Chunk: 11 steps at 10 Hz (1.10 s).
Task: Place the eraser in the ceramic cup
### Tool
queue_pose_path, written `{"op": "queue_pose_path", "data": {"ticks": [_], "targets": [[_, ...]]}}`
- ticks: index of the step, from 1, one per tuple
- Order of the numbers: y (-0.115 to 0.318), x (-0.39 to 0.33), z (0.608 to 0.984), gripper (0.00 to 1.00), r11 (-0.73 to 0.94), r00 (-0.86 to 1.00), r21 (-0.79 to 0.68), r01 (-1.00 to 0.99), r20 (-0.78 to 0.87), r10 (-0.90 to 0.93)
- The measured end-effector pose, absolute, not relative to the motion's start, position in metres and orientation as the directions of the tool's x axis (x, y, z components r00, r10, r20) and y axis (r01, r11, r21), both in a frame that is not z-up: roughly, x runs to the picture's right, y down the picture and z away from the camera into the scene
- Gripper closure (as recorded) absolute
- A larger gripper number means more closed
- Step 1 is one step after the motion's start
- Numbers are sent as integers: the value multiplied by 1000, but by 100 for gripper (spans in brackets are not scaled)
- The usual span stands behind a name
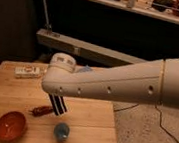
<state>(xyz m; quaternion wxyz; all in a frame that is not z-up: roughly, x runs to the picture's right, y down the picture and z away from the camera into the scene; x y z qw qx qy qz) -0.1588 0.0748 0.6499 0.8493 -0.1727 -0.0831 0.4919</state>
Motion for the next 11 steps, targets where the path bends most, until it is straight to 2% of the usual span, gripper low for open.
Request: {"op": "queue_pose_path", "data": {"ticks": [5,11], "targets": [[112,-147,625,65,429,481,-397,-812,-36,876],[124,-137,624,65,410,459,-393,-823,-35,888]]}}
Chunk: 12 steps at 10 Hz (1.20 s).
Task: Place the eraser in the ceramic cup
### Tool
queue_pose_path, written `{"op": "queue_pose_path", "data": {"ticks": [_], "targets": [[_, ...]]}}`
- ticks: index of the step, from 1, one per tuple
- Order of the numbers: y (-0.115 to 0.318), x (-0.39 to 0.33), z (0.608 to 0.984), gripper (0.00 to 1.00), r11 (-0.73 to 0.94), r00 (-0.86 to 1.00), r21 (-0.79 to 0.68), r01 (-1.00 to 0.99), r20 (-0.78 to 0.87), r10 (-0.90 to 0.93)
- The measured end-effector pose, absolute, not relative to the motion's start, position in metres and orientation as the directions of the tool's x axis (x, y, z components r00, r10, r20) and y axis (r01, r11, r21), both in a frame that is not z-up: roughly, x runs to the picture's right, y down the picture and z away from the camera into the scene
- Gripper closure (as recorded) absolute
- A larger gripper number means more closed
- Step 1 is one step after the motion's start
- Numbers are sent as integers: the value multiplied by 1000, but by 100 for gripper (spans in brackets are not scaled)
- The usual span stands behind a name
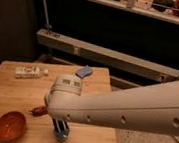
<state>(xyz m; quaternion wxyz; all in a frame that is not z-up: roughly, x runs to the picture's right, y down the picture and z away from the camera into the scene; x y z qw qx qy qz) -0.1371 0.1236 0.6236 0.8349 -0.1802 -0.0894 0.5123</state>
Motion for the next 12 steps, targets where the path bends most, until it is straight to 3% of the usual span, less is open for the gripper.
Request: {"op": "queue_pose_path", "data": {"ticks": [12], "targets": [[132,-125,637,65,398,434,-338,-853,-35,900]]}}
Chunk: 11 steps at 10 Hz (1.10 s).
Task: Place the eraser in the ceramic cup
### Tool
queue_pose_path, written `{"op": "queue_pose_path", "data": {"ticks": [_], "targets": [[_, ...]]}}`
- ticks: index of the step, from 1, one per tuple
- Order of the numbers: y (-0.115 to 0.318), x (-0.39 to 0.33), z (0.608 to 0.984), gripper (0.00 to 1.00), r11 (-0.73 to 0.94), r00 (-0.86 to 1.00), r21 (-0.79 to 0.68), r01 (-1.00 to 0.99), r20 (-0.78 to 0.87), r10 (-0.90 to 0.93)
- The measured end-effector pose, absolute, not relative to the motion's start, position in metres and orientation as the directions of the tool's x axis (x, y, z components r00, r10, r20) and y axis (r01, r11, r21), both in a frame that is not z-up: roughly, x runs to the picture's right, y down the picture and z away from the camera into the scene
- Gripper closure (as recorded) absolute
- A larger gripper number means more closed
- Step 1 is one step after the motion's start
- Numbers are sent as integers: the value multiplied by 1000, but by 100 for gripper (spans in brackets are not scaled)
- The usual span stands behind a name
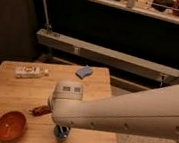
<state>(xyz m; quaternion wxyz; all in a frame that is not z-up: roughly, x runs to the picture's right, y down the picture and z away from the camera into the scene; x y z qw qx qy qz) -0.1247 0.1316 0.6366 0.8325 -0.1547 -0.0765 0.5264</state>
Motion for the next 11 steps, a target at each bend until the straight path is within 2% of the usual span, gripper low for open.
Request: {"op": "queue_pose_path", "data": {"ticks": [11], "targets": [[152,-137,651,64,395,438,-319,-862,-76,896]]}}
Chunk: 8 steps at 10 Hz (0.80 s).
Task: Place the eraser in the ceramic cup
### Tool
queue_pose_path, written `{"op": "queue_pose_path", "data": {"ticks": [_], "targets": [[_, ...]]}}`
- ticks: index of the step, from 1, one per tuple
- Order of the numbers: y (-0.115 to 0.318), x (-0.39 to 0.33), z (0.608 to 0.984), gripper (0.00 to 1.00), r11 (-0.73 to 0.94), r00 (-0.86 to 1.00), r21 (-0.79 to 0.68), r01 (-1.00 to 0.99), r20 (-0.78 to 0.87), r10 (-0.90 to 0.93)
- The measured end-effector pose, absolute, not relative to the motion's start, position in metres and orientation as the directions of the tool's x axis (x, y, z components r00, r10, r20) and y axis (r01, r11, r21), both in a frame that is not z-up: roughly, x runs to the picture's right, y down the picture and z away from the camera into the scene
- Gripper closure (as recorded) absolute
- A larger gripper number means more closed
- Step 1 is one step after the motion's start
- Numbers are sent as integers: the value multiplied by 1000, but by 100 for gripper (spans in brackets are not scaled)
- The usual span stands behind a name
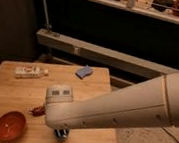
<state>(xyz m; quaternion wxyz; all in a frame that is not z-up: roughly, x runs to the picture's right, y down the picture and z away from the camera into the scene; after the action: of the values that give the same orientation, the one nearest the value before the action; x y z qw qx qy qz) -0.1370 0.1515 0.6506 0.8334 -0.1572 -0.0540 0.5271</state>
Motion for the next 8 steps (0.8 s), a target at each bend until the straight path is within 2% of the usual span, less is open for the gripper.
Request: {"op": "queue_pose_path", "data": {"ticks": [1,3,4,8], "targets": [[151,-136,651,58,392,435,-314,-865,-77,897],[149,-133,650,31,388,427,-305,-870,-73,901],[148,-133,649,24,384,423,-306,-871,-70,903],[146,-135,647,22,372,410,-324,-870,-57,910]]}}
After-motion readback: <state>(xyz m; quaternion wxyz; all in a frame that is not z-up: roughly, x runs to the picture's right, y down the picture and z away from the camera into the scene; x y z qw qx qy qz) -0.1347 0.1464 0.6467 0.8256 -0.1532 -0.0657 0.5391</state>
